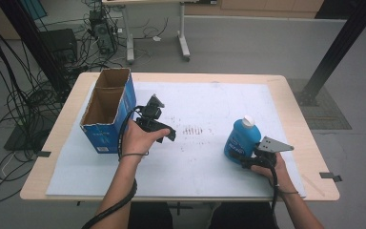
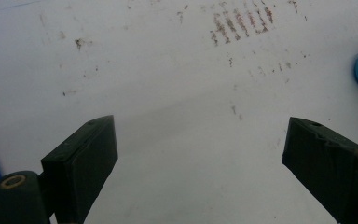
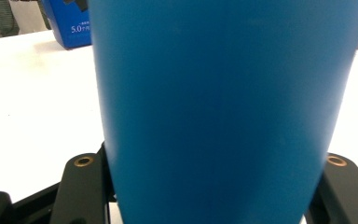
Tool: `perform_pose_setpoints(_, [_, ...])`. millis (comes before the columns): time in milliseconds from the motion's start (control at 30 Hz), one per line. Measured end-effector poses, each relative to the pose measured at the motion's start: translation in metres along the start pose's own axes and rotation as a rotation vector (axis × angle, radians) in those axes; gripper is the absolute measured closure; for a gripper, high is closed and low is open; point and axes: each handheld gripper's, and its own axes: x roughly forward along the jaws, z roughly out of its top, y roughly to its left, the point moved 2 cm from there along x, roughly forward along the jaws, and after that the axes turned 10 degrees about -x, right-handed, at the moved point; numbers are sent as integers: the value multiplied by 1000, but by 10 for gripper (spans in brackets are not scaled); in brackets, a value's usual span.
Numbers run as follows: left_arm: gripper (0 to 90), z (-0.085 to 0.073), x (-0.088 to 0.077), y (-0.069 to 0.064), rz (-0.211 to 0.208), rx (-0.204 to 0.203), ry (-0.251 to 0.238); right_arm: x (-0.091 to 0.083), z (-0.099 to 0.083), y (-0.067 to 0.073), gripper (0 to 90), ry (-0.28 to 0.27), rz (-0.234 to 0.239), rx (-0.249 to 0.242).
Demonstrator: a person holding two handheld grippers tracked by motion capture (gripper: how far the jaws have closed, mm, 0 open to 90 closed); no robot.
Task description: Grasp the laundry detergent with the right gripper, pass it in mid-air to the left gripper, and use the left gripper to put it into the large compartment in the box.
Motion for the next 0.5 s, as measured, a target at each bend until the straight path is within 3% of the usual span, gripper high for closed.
perform_pose_setpoints(500, [105,3,2,-2,2,5,6,0,0,0,397,-2,0,-1])
